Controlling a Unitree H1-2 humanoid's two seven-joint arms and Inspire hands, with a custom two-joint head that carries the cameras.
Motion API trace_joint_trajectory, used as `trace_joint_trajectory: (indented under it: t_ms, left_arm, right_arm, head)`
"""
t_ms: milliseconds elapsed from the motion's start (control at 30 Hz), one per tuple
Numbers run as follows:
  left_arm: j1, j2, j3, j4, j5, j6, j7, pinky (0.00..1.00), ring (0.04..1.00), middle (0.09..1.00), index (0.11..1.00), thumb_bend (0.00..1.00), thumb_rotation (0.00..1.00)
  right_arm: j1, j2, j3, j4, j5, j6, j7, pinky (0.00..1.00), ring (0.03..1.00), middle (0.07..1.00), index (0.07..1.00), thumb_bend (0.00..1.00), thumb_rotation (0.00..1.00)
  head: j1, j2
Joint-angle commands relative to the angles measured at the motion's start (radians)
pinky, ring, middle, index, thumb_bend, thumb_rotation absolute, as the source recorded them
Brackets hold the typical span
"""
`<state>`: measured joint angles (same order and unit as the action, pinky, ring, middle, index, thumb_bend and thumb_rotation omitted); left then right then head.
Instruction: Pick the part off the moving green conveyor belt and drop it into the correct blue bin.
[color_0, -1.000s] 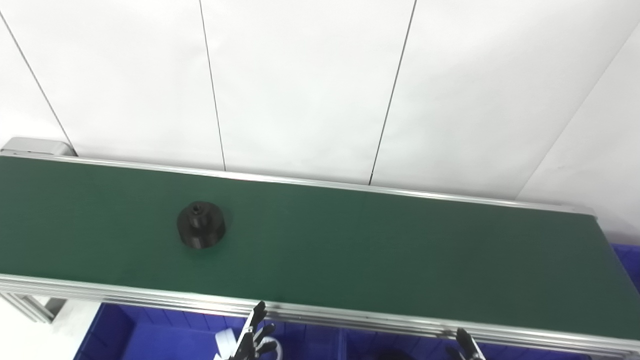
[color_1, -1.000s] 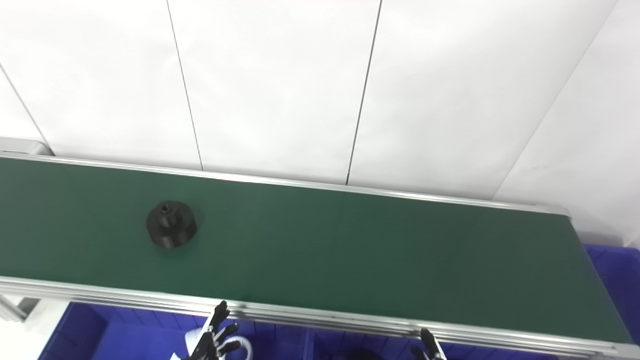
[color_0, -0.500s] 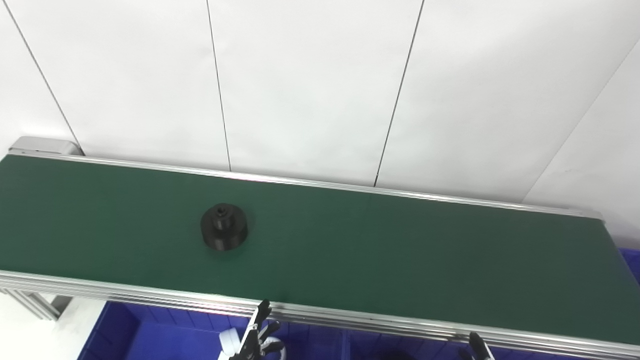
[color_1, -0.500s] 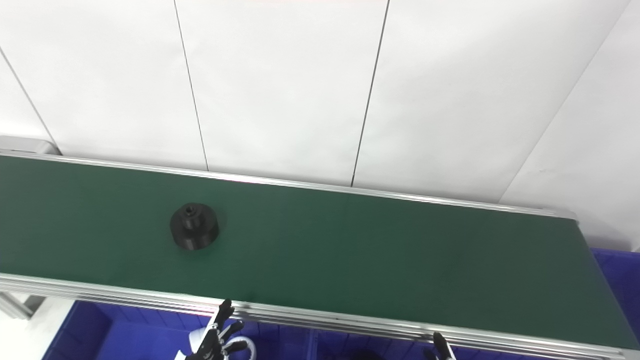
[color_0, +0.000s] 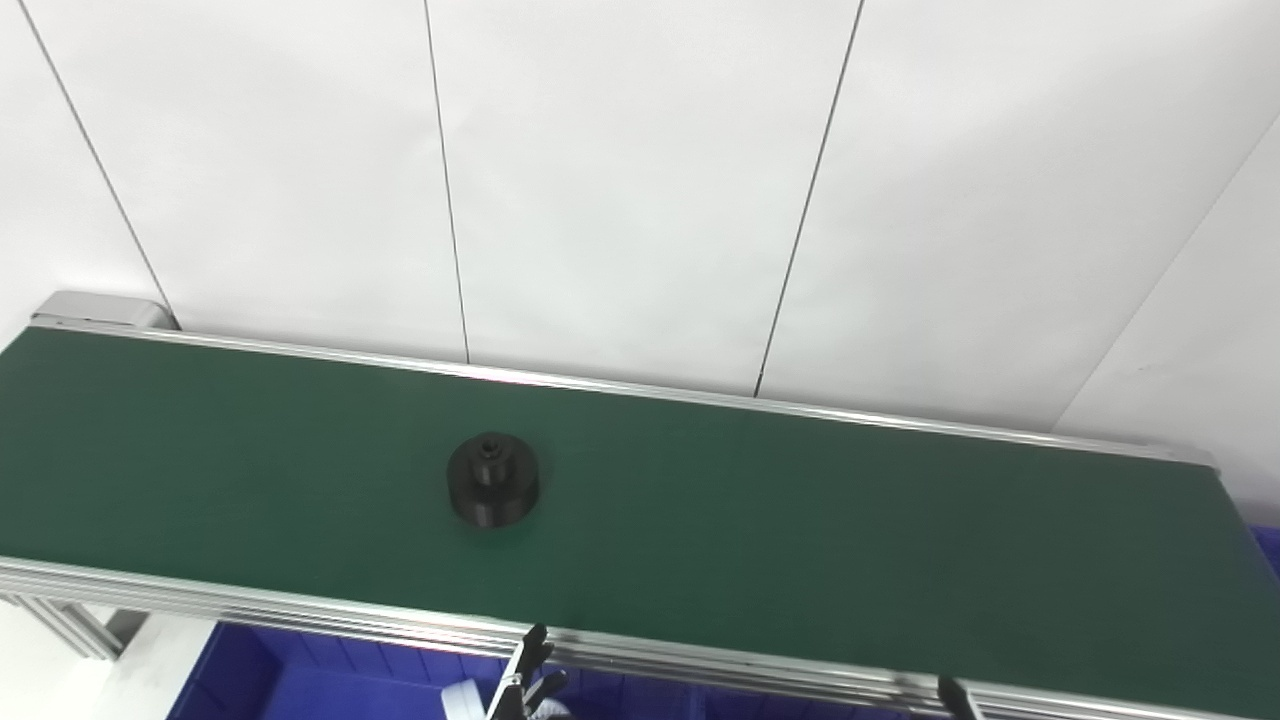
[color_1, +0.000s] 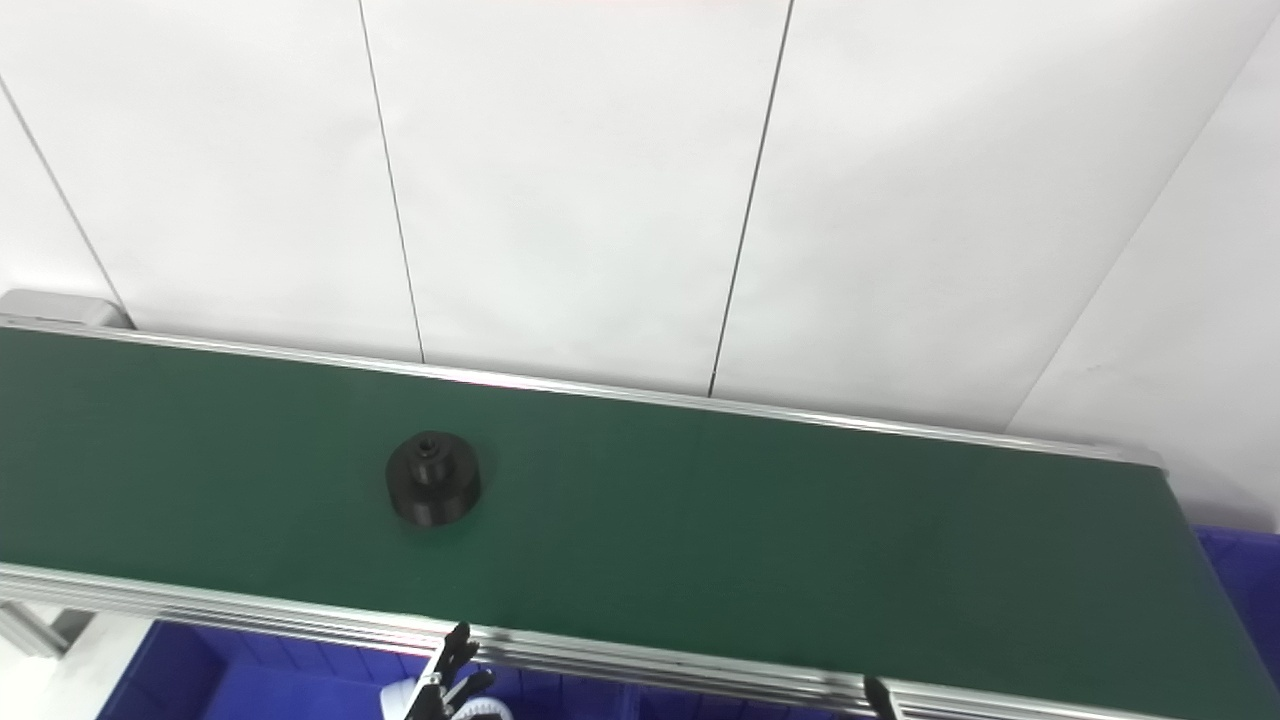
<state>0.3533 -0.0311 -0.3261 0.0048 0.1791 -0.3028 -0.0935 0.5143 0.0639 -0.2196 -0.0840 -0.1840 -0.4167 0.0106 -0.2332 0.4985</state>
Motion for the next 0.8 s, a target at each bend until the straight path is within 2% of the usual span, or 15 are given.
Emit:
trace_joint_trajectory:
  t_ms: [0, 100, 267, 333, 400, 500, 667, 767]
  left_arm:
    - [0.000, 0.007, -0.001, -0.043, -0.004, -0.018, -0.002, 0.76, 0.904, 0.982, 1.000, 1.00, 0.80]
    - [-0.011, 0.018, -0.002, -0.034, 0.001, -0.043, -0.003, 0.78, 0.910, 0.995, 1.000, 1.00, 0.81]
    - [-0.019, 0.027, -0.004, -0.039, -0.007, -0.043, -0.008, 0.82, 0.920, 1.000, 1.000, 1.00, 0.81]
    - [-0.021, 0.030, -0.005, -0.037, -0.021, -0.046, -0.015, 0.85, 0.927, 1.000, 1.000, 1.00, 0.80]
    - [-0.023, 0.030, -0.004, -0.034, -0.028, -0.049, -0.019, 0.88, 0.935, 1.000, 1.000, 1.00, 0.79]
    - [-0.024, 0.029, -0.004, -0.033, -0.030, -0.047, -0.023, 0.89, 0.938, 1.000, 1.000, 1.00, 0.79]
    - [-0.024, 0.024, -0.005, -0.041, -0.027, -0.033, -0.024, 0.87, 0.942, 1.000, 1.000, 1.00, 0.80]
    - [-0.027, 0.025, -0.007, -0.038, -0.032, -0.031, -0.031, 0.87, 0.945, 1.000, 1.000, 1.00, 0.80]
  right_arm:
    - [-0.023, -0.022, 0.012, -0.088, -0.074, -0.029, -0.025, 0.77, 0.898, 0.983, 0.963, 0.83, 0.57]
    - [-0.079, -0.063, 0.026, -0.163, -0.149, 0.027, -0.021, 0.76, 0.900, 0.989, 0.970, 0.89, 0.49]
    - [-0.185, -0.121, 0.045, -0.238, -0.217, 0.141, -0.001, 0.71, 0.861, 0.954, 0.945, 0.94, 0.47]
    - [-0.238, -0.140, 0.058, -0.256, -0.223, 0.193, 0.014, 0.71, 0.869, 0.948, 0.925, 0.96, 0.45]
    - [-0.289, -0.161, 0.076, -0.270, -0.239, 0.236, 0.030, 0.72, 0.877, 0.943, 0.913, 0.96, 0.38]
    - [-0.362, -0.182, 0.111, -0.304, -0.291, 0.336, 0.073, 0.74, 0.875, 0.949, 0.903, 0.96, 0.33]
    - [-0.498, -0.236, 0.173, -0.283, -0.373, 0.423, 0.131, 0.70, 0.886, 0.945, 0.882, 1.00, 0.27]
    - [-0.580, -0.275, 0.223, -0.250, -0.450, 0.484, 0.183, 0.73, 0.896, 0.948, 0.888, 1.00, 0.25]
  head:
    - [-0.018, 0.014]
    - [-0.038, 0.030]
    - [-0.055, 0.050]
    - [-0.058, 0.056]
    - [-0.060, 0.059]
    - [-0.064, 0.063]
    - [-0.069, 0.065]
    - [-0.071, 0.065]
